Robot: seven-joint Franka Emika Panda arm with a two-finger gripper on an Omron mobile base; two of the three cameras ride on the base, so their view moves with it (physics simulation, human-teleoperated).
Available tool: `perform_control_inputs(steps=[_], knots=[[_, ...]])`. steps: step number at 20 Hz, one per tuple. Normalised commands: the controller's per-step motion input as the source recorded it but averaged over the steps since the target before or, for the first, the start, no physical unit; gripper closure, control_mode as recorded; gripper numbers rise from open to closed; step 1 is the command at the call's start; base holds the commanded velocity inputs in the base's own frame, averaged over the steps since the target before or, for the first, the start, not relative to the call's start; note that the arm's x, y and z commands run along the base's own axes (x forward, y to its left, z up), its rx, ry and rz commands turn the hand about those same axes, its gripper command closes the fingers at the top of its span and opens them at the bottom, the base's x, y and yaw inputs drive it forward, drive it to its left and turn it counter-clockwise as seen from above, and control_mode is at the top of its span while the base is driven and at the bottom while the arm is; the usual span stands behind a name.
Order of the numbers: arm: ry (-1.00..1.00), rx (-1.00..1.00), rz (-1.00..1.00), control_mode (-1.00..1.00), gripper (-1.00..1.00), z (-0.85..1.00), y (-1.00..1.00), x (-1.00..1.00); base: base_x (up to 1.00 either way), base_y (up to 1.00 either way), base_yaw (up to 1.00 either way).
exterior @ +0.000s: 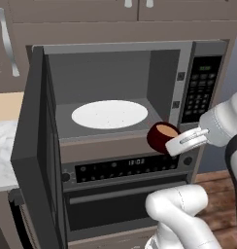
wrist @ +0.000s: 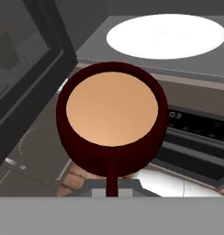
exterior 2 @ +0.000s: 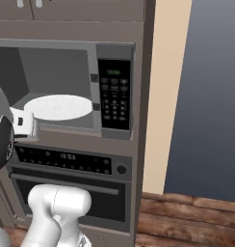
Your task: Pick the cup of tea, navigate to the dining table, and place it on the saucer.
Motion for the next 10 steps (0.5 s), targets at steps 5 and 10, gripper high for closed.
perform_control_inputs(steps=[5, 10], knots=[[0.0, 0.0, 0.0, -1.0, 1.0, 0.0, 0.0, -0.01, 0.0, 0.0, 0.0], [0.0, 0.0, 0.0, 1.0, 1.0, 0.0, 0.0, -0.04, -0.65, -0.34, -0.14]])
